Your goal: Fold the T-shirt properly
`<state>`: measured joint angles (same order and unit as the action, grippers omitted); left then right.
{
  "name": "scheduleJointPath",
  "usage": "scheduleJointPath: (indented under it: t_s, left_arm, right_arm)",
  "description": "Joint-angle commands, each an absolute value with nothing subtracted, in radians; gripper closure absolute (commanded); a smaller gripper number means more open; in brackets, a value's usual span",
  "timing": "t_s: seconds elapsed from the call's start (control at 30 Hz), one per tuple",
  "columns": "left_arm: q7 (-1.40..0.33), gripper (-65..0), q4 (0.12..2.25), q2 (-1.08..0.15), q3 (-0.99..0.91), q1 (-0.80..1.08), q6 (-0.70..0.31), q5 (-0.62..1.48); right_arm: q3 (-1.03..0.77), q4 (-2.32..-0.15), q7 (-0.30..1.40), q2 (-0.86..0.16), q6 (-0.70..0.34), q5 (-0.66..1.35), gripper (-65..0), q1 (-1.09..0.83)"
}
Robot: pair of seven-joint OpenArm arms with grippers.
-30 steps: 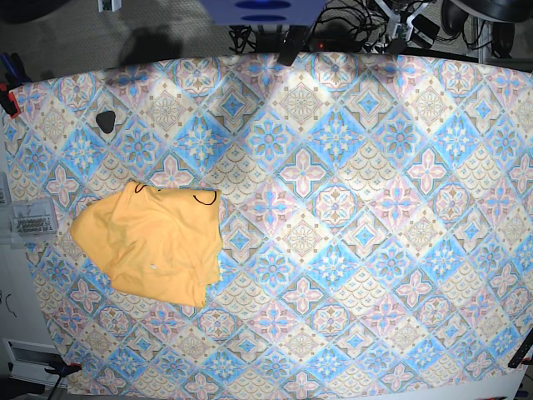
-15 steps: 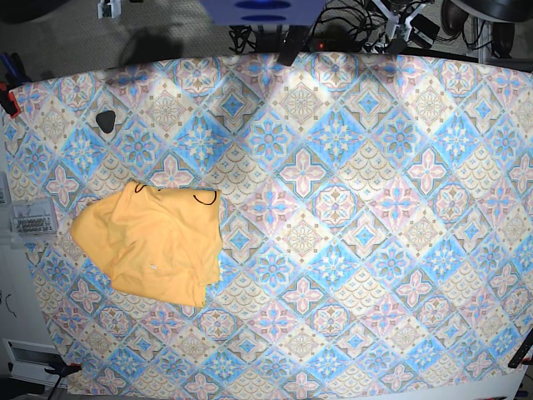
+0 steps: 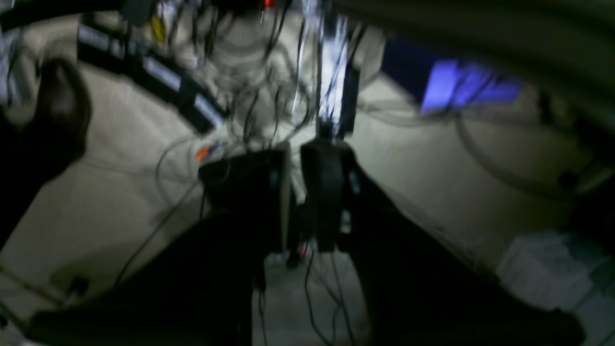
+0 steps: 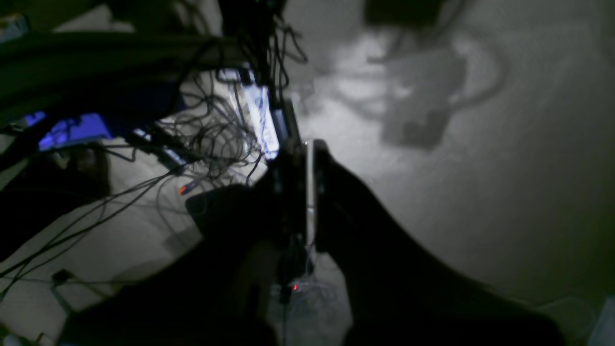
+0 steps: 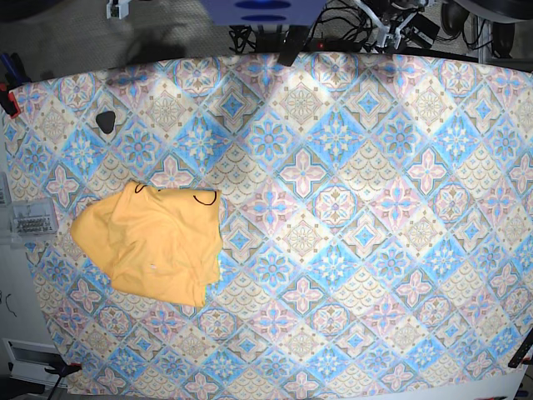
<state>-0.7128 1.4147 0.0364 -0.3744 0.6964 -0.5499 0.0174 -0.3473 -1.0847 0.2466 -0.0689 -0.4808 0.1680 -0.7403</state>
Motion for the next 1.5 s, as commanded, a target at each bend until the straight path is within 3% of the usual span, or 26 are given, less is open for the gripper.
scheduleJointPath:
  t_s: [0.0, 0.67, 0.8, 1.0, 1.2, 1.47]
  left_arm:
    - [-0.71, -8.6, 1.394, 0.039, -0.375, 0.702, -0.552, 0.005]
    - [-0.581, -8.7, 0.869, 0.021, -0.384, 0.44, -0.541, -0.125]
    - [-0.526, -8.7, 0.768, 0.021, -0.384, 0.412, -0.473, -0.134]
    - [-0.429, -8.9, 0.542, -0.019, -0.38, 0.314, -0.453, -0.136]
    - [-0.255, -8.9, 0.259, -0.045, -0.375, 0.196, -0.34, -0.179]
    - [-0.142, -9.1, 0.108, -0.05, -0.375, 0.122, -0.245, -0.252]
  right_arm:
    - [-0.352, -1.07, 0.232, -0.076, -0.486, 0.174, -0.2, -0.74]
    - [-0.354, -0.624, 0.189, -0.081, -0.486, 0.047, -0.2, -0.438]
    - [-0.354, -0.503, 0.154, -0.081, -0.486, 0.047, -0.2, -0.38]
    - [-0.352, -0.309, 0.07, -0.081, -0.486, 0.045, -0.2, -0.294]
    - [-0.352, -0.12, -0.044, -0.082, -0.486, 0.038, -0.2, -0.199]
    - [-0.352, -0.038, -0.157, -0.079, -0.483, -0.07, -0.6, -0.156]
